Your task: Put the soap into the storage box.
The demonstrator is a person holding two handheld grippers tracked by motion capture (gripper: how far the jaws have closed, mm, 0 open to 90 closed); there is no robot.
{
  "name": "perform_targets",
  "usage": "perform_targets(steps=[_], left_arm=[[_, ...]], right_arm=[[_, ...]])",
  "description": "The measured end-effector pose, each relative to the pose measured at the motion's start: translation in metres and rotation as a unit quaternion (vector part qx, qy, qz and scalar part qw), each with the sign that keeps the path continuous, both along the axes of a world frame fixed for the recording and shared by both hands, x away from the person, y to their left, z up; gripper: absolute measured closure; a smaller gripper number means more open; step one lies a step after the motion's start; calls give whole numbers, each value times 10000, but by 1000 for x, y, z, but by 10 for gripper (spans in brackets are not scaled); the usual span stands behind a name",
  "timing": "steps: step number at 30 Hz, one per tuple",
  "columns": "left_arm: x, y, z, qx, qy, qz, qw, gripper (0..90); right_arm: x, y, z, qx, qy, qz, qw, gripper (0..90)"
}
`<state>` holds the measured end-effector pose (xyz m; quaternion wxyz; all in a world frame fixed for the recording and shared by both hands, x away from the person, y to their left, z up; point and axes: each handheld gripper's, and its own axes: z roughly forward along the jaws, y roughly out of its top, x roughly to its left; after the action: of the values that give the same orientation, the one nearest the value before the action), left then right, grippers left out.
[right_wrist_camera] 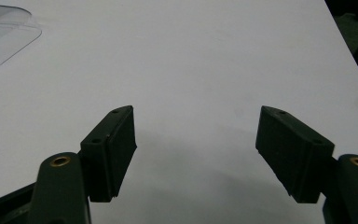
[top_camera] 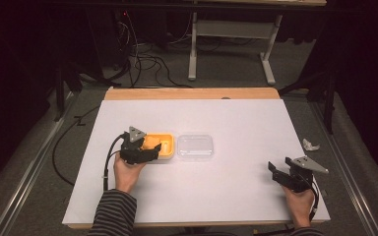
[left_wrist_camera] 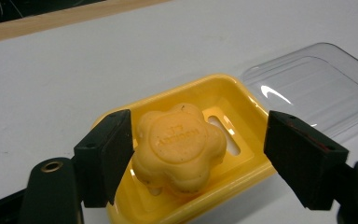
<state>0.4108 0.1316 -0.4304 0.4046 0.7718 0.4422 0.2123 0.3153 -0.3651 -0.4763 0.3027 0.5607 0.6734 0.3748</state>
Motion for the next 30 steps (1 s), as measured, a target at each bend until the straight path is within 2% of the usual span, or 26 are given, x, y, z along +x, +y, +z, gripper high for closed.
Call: perform_targets(steps=[9, 11, 30], left_arm=[[-10, 2, 7, -49, -39, -87, 9999, 243], [-14, 1, 9, 74, -42, -144, 9999, 242], [-37, 15, 11, -205, -137, -95, 9997, 241]], right_arm=[[0, 0, 0, 0, 0, -1, 10000, 288], [0, 0, 0, 4, -1, -1, 10000, 288], [0, 0, 0, -12, 8, 4, 10000, 288]])
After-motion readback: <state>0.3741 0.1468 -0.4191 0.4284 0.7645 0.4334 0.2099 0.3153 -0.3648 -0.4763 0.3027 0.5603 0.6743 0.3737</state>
